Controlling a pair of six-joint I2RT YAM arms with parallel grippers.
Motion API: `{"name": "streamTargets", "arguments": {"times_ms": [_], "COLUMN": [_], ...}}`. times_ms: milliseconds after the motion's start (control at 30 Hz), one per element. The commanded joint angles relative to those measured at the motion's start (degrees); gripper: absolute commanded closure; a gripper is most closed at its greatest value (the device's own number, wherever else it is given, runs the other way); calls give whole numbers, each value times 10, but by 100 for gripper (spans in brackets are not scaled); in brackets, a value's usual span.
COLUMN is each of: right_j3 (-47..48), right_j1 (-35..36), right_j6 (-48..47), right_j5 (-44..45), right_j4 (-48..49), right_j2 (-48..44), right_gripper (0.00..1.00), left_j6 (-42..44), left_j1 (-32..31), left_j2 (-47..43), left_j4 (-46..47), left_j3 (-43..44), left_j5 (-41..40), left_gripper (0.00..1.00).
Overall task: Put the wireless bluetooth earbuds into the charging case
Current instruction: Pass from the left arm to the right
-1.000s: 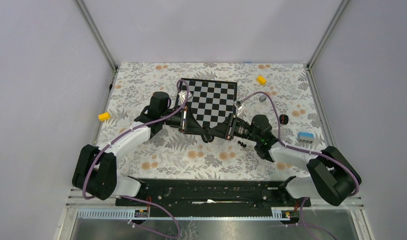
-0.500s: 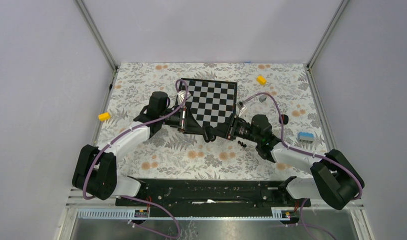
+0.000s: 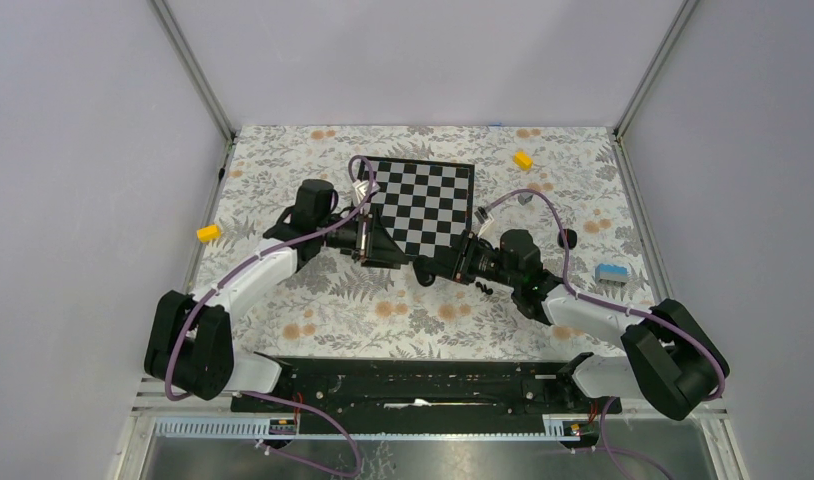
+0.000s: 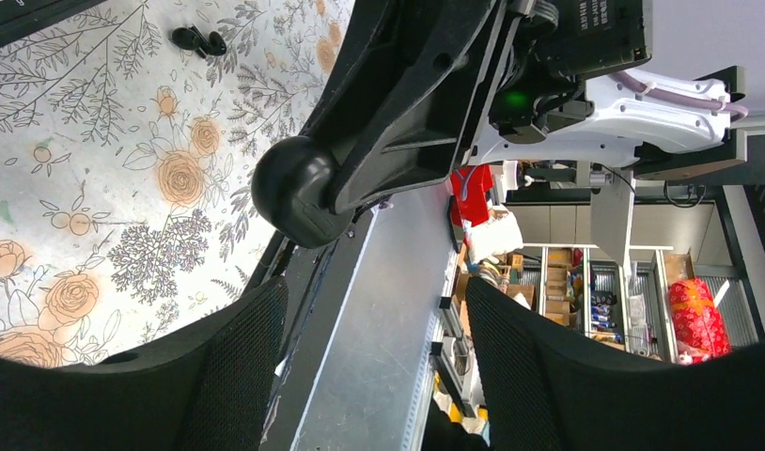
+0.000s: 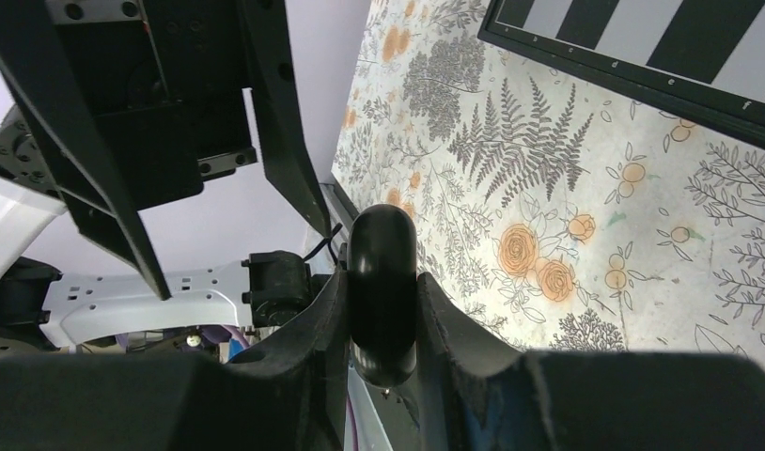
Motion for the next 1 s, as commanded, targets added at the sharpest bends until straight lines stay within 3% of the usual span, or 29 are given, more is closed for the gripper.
{"name": "streamTargets", "arguments": {"times_ms": [0, 233, 400, 733, 867, 967], "right_j3": [7, 11, 11, 9, 21, 22], "right_j1": [-4, -4, -4, -6, -6, -5], "right_j6": [-10, 5, 30, 136, 154, 178], "right_j5": [13, 18, 17, 16, 10, 6], "right_j4": [-6, -10, 32, 198, 234, 283], "right_j2": [-18, -23, -25, 26, 52, 75], "right_gripper": [100, 100, 100, 100, 100, 100], "left_j6": [65, 95, 52, -156, -208, -301], "left_j1": [6, 6, 6, 6, 6, 6], "left_j2": [-15, -17, -13, -132, -131, -99], "left_j4": [-68, -104, -69, 279, 381, 507], "left_j3": [45, 59, 39, -141, -167, -202], "left_j5": [-16, -68, -108, -215, -184, -157], "left_gripper": [28, 27, 10, 5, 2, 2]}}
